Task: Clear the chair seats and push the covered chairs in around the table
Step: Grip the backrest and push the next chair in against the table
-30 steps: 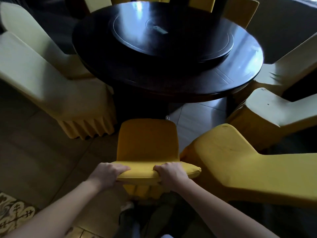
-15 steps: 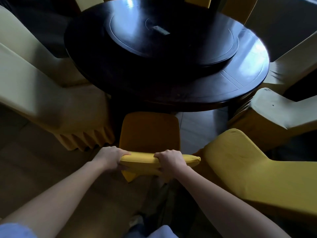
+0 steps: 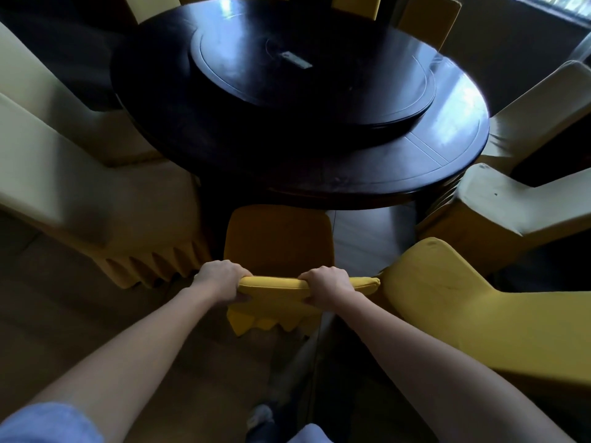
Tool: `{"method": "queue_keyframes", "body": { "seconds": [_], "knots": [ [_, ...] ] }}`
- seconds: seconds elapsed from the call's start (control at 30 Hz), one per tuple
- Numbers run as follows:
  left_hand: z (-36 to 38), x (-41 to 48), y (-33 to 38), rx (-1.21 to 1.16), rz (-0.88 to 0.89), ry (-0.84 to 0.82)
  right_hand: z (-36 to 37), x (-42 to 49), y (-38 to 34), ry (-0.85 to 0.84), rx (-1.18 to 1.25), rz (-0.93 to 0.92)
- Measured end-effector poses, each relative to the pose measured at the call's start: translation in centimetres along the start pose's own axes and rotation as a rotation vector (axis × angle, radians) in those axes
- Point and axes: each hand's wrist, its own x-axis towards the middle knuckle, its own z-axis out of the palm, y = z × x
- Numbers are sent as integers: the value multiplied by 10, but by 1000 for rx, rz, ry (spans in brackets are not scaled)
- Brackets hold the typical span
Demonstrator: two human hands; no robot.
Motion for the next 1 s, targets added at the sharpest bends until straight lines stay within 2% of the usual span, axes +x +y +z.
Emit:
{"method": "queue_keyframes", "body": {
  "seconds": [0.17,0.3,0.53,0.9,1.0],
  "knots": [
    [5,-19,10,35,47,54,3,-18,-5,-92,-7,24],
    [9,-39,3,65,85,21,11,-32,-20,-149,-49,-34],
    [17,-58,-8,28,38,9,19,-36,-32,-210,3,-121],
    [21,-55,4,106,-29,-47,27,-51,-21,-117,96,-137],
    [25,-58,9,88,-82,-32,29,-64,-18,-33,97,-154]
  ]
}}
